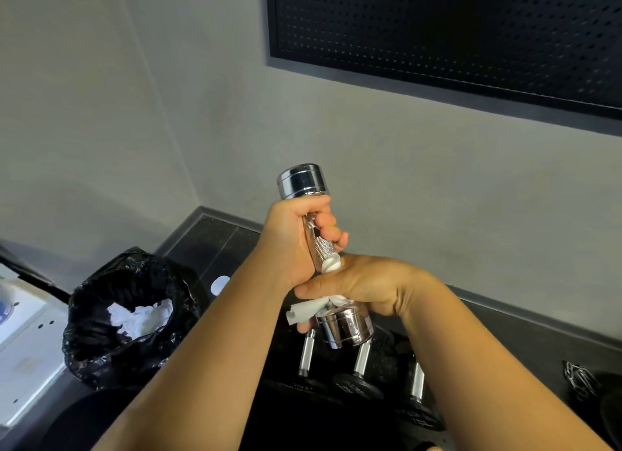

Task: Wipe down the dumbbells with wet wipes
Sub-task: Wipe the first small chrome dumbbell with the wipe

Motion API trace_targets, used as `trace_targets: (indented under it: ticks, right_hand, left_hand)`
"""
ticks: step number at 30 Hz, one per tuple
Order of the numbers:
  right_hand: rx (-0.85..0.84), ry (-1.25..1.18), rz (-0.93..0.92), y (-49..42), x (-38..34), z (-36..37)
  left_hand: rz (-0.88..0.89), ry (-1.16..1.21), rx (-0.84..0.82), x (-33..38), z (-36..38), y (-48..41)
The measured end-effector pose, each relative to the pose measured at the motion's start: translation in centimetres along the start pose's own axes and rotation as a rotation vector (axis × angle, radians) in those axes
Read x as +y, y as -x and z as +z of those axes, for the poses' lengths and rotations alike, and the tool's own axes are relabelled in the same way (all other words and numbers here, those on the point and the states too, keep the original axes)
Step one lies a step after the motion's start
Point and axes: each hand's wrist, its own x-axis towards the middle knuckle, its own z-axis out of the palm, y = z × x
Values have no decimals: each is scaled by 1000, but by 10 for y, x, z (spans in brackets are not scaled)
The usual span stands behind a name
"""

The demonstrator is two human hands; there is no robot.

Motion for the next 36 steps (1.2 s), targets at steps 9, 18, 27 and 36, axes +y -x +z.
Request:
trace_targets:
  ticks: [9, 18, 27, 36]
  right_hand:
    - [64, 330, 78, 7, -21, -13]
    - [508, 397, -13, 43, -46, -34]
    - [705, 965, -233, 27, 31, 37]
    - [878, 638, -506, 21, 49, 18]
  left_hand:
    - [1, -78, 321, -18, -8, 0]
    - [120, 168, 525, -6, -11, -9]
    - [154, 422, 616, 0, -26, -10]
    - [109, 477, 544, -1, -24, -4]
